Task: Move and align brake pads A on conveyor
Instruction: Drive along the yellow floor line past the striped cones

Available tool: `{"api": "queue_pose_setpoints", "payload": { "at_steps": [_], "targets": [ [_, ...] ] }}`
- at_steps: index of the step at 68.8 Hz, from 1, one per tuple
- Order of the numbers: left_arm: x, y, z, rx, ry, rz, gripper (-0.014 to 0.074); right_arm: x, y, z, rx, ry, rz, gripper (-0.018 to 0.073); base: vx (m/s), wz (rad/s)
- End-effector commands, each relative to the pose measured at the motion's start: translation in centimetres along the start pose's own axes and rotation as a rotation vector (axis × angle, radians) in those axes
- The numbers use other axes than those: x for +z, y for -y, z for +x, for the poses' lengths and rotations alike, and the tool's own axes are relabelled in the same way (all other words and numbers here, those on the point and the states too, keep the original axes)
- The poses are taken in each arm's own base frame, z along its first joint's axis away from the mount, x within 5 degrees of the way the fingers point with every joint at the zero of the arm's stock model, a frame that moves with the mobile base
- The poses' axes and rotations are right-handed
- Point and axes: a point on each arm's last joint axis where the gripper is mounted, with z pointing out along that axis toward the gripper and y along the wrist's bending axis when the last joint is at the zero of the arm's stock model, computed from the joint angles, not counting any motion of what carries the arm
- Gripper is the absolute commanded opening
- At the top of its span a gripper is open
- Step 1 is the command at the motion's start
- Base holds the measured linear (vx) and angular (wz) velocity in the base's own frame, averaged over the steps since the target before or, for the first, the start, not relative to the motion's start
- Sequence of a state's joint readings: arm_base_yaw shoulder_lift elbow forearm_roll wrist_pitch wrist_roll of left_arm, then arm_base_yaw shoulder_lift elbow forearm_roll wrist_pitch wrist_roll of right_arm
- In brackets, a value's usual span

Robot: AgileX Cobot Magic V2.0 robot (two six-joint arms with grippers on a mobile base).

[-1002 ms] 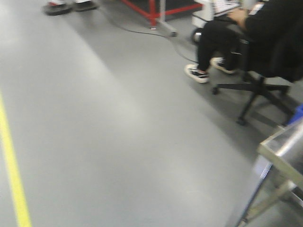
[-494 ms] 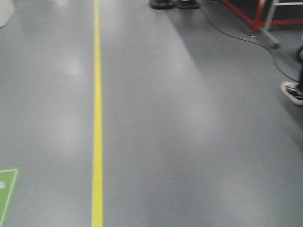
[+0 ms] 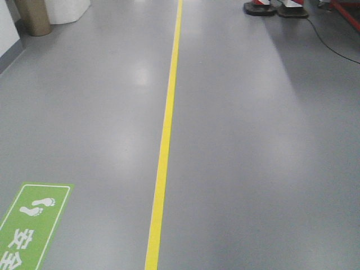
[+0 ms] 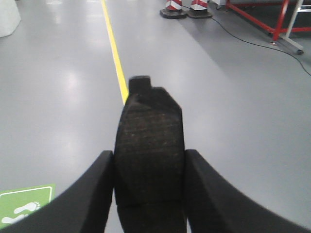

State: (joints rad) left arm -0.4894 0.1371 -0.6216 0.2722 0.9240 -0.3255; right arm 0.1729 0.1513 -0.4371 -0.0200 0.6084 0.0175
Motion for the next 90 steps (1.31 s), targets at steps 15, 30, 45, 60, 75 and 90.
{"api": "queue_pose_setpoints", "payload": {
  "at_steps": [15, 30, 45, 60, 75, 90],
  "targets": [
    [-0.3, 0.29, -1.45, 0.001, 0.104, 0.031, -0.0006, -0.3, 0.03, -1.66, -0.009, 0.113, 0.008, -0.0002, 0.3, 0.17],
    [-0.3, 0.29, -1.45, 0.001, 0.104, 0.031, -0.0006, -0.3, 0.03, -1.66, -0.009, 0.113, 0.008, -0.0002, 0.47, -0.05],
    [-0.3, 0.29, -1.45, 0.001, 0.104, 0.031, -0.0006, -0.3, 0.03, -1.66, -0.009, 0.113, 0.008, -0.0002, 0.61, -0.15],
    [-0.3, 0.29, -1.45, 0.001, 0.104, 0.031, -0.0006, -0.3, 0.03, -1.66, -0.009, 0.113, 0.008, -0.0002, 0.69, -0.16],
    [-0.3, 0.29, -1.45, 0.001, 0.104, 0.031, -0.0006, -0.3, 0.03, -1.66, -0.009, 0.113, 0.008, -0.0002, 0.74, -0.09],
    [-0.3, 0.29, -1.45, 0.001, 0.104, 0.031, -0.0006, -0.29, 0.03, -1.64, -0.009, 0.111, 0.008, -0.0002, 0.79, -0.02]
  ]
}}
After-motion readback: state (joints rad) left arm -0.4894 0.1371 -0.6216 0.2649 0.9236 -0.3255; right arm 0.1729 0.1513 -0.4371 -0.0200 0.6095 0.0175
